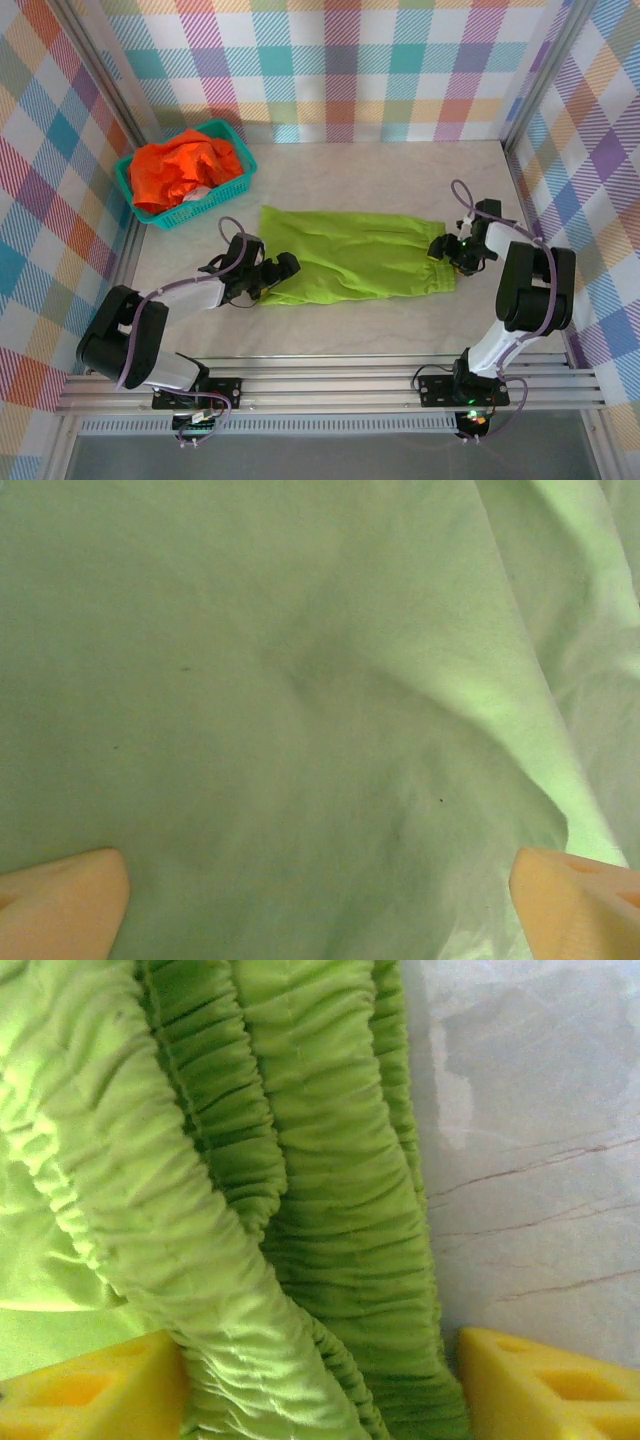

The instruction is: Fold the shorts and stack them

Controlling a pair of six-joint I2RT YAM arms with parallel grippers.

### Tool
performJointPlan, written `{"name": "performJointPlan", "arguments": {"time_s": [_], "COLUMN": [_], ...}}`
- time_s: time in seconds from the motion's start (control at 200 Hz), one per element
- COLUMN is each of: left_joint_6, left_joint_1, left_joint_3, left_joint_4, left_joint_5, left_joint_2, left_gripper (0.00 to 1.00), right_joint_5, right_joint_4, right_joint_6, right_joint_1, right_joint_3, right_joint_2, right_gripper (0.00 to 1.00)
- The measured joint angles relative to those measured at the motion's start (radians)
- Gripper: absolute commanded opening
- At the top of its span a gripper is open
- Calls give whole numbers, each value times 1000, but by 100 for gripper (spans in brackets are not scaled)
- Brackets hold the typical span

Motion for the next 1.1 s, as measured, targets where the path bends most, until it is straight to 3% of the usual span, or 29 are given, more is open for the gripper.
{"name": "performJointPlan", "arguments": {"time_s": [0.08, 0.255, 0.41, 0.6, 0.825, 1.1], "left_joint_6": [0, 1, 13, 51, 87, 86], "left_joint_1": [0, 0, 0, 0, 0, -2], "left_joint_3": [-3, -5, -5, 14, 55, 55], "left_joint_4": [11, 14, -41, -198, -278, -287], "left_joint_5": [0, -2, -24, -61, -76, -50], "left_joint_2": [2, -3, -32, -145, -263, -267], "left_gripper": [98, 98, 98, 99, 99, 92], "right_joint_5": [4, 1, 37, 205, 482, 787], "right_joint_4": [10, 26, 11, -135, -336, -553], "right_joint_6": [4, 6, 0, -45, -161, -237], "right_joint_1": [20, 61, 80, 136, 246, 374], "right_joint_3": [0, 0, 1, 76, 298, 566], "right_joint_2": [6, -3, -61, -179, -313, -239], "right_gripper": [51, 12, 0, 0, 0, 0]}}
